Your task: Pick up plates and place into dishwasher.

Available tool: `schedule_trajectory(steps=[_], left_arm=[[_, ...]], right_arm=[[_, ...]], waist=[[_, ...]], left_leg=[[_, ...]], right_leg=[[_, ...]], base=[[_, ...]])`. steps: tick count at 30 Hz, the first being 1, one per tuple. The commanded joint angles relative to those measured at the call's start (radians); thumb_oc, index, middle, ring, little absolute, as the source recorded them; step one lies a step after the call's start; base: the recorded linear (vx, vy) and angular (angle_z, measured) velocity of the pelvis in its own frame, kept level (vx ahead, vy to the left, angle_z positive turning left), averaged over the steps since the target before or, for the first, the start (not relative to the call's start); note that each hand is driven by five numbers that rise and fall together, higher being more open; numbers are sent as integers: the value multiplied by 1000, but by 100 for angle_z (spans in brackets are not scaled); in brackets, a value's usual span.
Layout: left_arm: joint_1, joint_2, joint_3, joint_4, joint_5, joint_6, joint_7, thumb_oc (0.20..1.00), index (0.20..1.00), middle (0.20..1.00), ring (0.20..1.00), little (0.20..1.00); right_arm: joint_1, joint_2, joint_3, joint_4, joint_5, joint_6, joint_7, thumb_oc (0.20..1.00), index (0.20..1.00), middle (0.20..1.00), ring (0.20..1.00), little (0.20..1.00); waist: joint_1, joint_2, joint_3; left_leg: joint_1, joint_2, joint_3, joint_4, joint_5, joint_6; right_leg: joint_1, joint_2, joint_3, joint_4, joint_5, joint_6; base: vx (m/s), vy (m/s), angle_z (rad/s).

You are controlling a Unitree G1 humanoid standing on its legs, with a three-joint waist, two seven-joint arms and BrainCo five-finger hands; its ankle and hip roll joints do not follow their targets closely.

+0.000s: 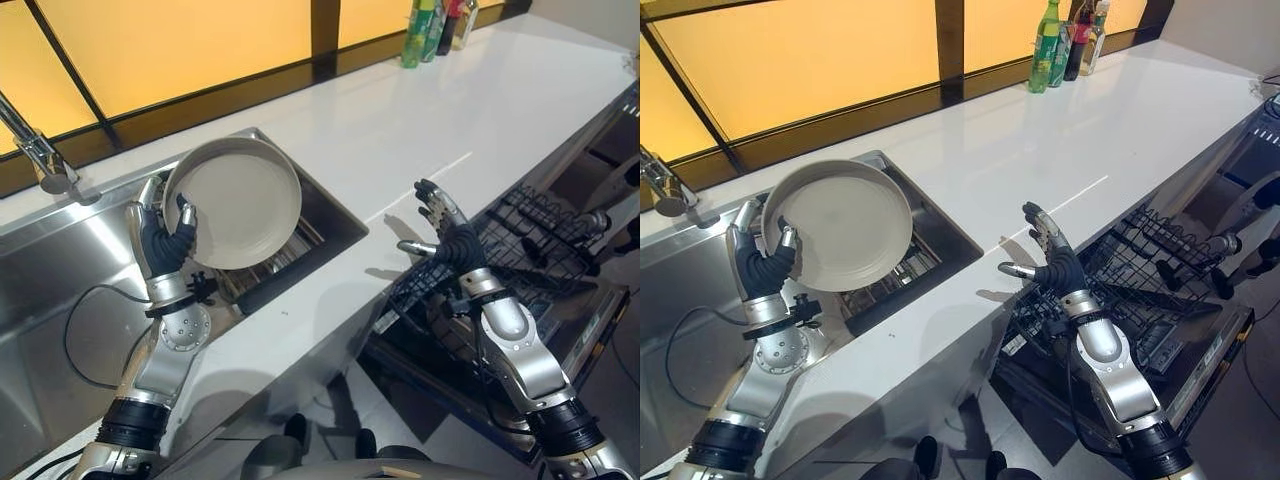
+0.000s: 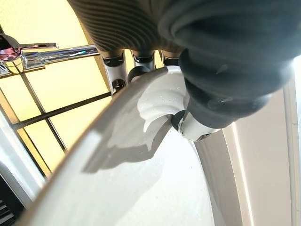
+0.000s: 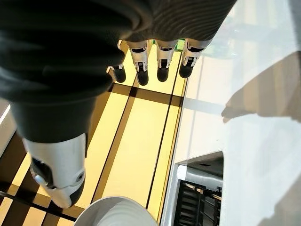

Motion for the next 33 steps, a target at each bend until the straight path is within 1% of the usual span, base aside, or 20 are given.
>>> schedule_trajectory(steps=[1, 5, 8, 11, 14, 18, 21, 24, 26, 31, 33], left_arm=[[17, 3, 6, -45, -6, -49, 20, 200, 200, 200, 200, 200], [8, 4, 15, -57, 5, -70, 51, 200, 200, 200, 200, 200], [-18, 12, 13, -67, 9, -75, 73, 200, 200, 200, 200, 200], [-55, 16, -4, -68, 30, -74, 93, 200, 200, 200, 200, 200], [-91, 23, -13, -65, 42, -80, 90, 200, 200, 200, 200, 200], [-148, 41, -36, -71, 61, -116, 85, 200, 200, 200, 200, 200], [-192, 43, -60, -99, 66, -144, 58, 200, 200, 200, 200, 200], [-241, 45, -97, -124, 70, -176, 20, 200, 200, 200, 200, 200], [-270, 44, -124, -146, 62, -178, -10, 200, 200, 200, 200, 200], [-311, 28, -186, -180, 27, -208, -102, 200, 200, 200, 200, 200], [-318, 29, -205, -196, 21, -218, -137, 200, 200, 200, 200, 200]], right_arm=[[9, -2, -56, -98, 11, -36, 11, 1000, 1000, 1000, 1000, 1000], [-5, -5, -66, -104, 8, -51, 8, 1000, 1000, 1000, 1000, 1000], [-63, -24, -64, -125, 18, -79, -16, 1000, 1000, 1000, 1000, 1000], [-137, -32, -48, -145, 19, -92, -40, 1000, 1000, 1000, 1000, 1000], [-208, -37, -32, -150, 43, -82, -43, 1000, 1000, 1000, 1000, 1000], [-280, -37, 14, -161, 70, -58, -24, 1000, 1000, 1000, 1000, 1000], [-319, -18, 54, -156, 89, -23, -26, 1000, 1000, 1000, 1000, 1000], [-350, 7, 97, -139, 123, -3, -33, 1000, 1000, 1000, 1000, 1000], [-371, 25, 122, -129, 138, 7, -38, 1000, 1000, 1000, 1000, 1000], [-408, 71, 177, -113, 197, 51, -46, 1000, 1000, 1000, 1000, 1000], [-414, 83, 197, -110, 190, 55, -40, 1000, 1000, 1000, 1000, 1000]], waist=[[-9, 5, -92], [-12, 8, -101], [-11, 7, -106], [-9, 6, -114], [-7, 5, -124], [-4, 5, -142], [-2, 5, -154], [-1, 8, -163], [-1, 9, -167], [1, 11, -174], [3, 11, -176]], left_leg=[[-24, 14, -29, -14, 15, 7], [-18, 14, -31, -17, 13, 5], [-17, 14, -33, -20, 11, 4], [-18, 12, -36, -20, 8, 4], [-18, 11, -36, -19, 5, 3], [-20, 9, -34, -20, 5, 3], [-20, 8, -34, -20, 5, 5], [-17, 7, -34, -21, 4, 6], [-16, 6, -35, -21, 3, 7], [-13, 3, -41, -20, -1, 11], [-13, 3, -41, -20, -2, 12]], right_leg=[[-42, 10, 19, 121, -51, 27], [-34, 10, 20, 113, -51, 28], [-33, 11, 18, 109, -51, 26], [-32, 13, 15, 105, -53, 24], [-30, 13, 10, 102, -55, 24], [-29, 12, 4, 98, -57, 23], [-28, 13, 1, 97, -58, 21], [-25, 15, -2, 96, -59, 19], [-25, 17, -2, 97, -61, 17], [-25, 20, -4, 99, -65, 13], [-25, 20, -6, 99, -65, 12]], base=[[0, 0, 0], [0, 0, 0], [-25, -20, -2], [-36, -26, -2], [-21, -15, -1], [-8, -5, 0], [0, 0, 0], [1, -7, 1], [3, -21, 6], [13, -19, 9], [8, -12, 2]])
